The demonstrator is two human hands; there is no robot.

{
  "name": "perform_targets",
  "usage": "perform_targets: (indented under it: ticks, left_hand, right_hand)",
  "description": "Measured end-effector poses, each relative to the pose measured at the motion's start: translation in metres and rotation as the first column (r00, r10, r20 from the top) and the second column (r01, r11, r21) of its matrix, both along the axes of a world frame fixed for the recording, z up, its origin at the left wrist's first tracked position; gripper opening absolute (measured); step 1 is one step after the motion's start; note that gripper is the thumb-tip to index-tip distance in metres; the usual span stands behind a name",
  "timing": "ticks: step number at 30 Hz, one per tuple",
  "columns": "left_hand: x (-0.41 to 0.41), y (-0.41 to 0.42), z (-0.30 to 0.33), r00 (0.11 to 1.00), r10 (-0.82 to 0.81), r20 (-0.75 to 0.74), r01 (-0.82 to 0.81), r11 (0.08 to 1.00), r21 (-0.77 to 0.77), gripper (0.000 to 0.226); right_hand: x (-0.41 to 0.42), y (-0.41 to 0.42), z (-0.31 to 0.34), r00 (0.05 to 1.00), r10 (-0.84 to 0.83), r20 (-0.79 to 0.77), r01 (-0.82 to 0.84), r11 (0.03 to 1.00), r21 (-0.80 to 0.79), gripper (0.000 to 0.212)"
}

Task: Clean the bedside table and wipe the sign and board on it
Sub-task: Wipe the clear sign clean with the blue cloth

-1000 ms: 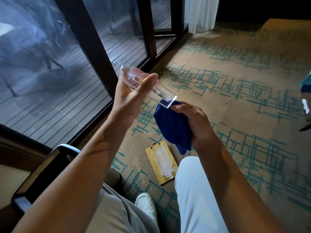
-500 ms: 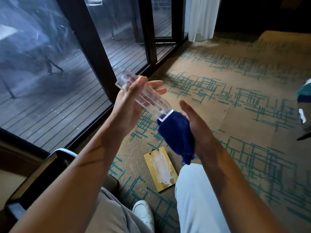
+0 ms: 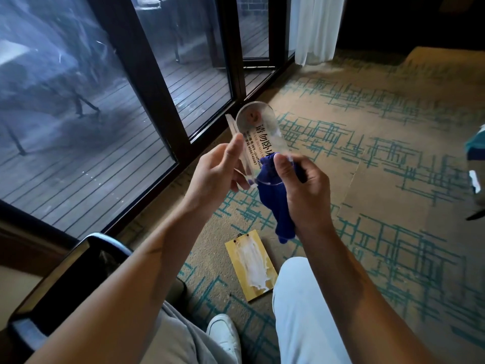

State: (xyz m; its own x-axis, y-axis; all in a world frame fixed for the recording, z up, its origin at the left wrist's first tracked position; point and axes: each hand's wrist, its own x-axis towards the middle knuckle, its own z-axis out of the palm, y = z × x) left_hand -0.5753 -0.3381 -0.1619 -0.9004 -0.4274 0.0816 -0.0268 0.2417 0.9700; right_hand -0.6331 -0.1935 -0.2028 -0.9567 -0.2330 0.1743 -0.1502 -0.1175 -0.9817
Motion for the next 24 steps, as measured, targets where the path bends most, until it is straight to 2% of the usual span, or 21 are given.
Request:
perform_targets:
  ticks: [2, 5, 8, 11, 13, 15, 16, 17, 19, 21, 24]
  left_hand:
    - [-0.002, 0.006, -0.004, 0.999, 0.033, -0.01, -0.033, 0.999, -0.022, 0.045]
    - [-0.006, 0.009, -0.009, 0.995, 0.093, -0.032, -0.091, 0.995, 0.041, 0.059]
    - [-0.006, 0.006, -0.009, 0.99, 0.131, -0.056, -0.128, 0.99, 0.052, 0.074]
    - [-0.006, 0.001, -0.008, 0.987, 0.154, -0.04, -0.153, 0.988, 0.026, 0.076]
    - [-0.005, 0.001, -0.005, 0.988, 0.15, -0.041, -0.148, 0.988, 0.053, 0.079]
    - [-0.002, 0.002, -0.002, 0.993, 0.113, -0.04, -0.111, 0.993, 0.047, 0.081]
    - [-0.001, 0.004, 0.0, 0.995, 0.09, -0.036, -0.088, 0.996, 0.034, 0.081]
    - [0.0, 0.004, 0.0, 0.997, 0.071, -0.03, -0.071, 0.997, 0.019, 0.08]
    - [0.001, 0.003, 0.001, 0.999, 0.051, -0.019, -0.051, 0.999, -0.015, 0.077]
    - [0.003, 0.004, 0.003, 1.0, 0.012, 0.003, -0.012, 0.999, -0.047, 0.071]
    - [0.001, 0.005, 0.001, 0.999, -0.012, 0.047, 0.016, 0.996, -0.091, 0.056]
  right_hand:
    - [0.004, 0.0, -0.001, 0.997, -0.022, -0.075, 0.027, 0.998, 0.06, 0.027]
    - [0.013, 0.0, 0.002, 0.995, 0.016, -0.095, -0.01, 0.998, 0.062, 0.025]
    - [0.018, 0.001, 0.004, 0.993, 0.121, -0.017, -0.119, 0.99, 0.08, 0.029]
    - [0.018, 0.008, 0.009, 0.982, 0.162, 0.093, -0.169, 0.983, 0.073, 0.034]
    - [0.012, 0.013, 0.015, 0.97, 0.094, 0.224, -0.095, 0.995, -0.005, 0.036]
    - [-0.001, 0.016, 0.026, 0.923, 0.08, 0.377, 0.0, 0.978, -0.208, 0.039]
    - [-0.009, 0.017, 0.031, 0.914, 0.085, 0.396, 0.038, 0.955, -0.293, 0.035]
    - [-0.018, 0.019, 0.035, 0.929, 0.079, 0.363, 0.046, 0.945, -0.324, 0.028]
    - [-0.035, 0.02, 0.041, 0.986, 0.035, 0.165, 0.008, 0.967, -0.253, 0.02]
    - [-0.043, 0.019, 0.048, 0.998, 0.029, -0.061, -0.034, 0.997, -0.073, 0.025]
    - [-0.047, 0.012, 0.055, 0.953, 0.056, -0.298, 0.0, 0.983, 0.184, 0.027]
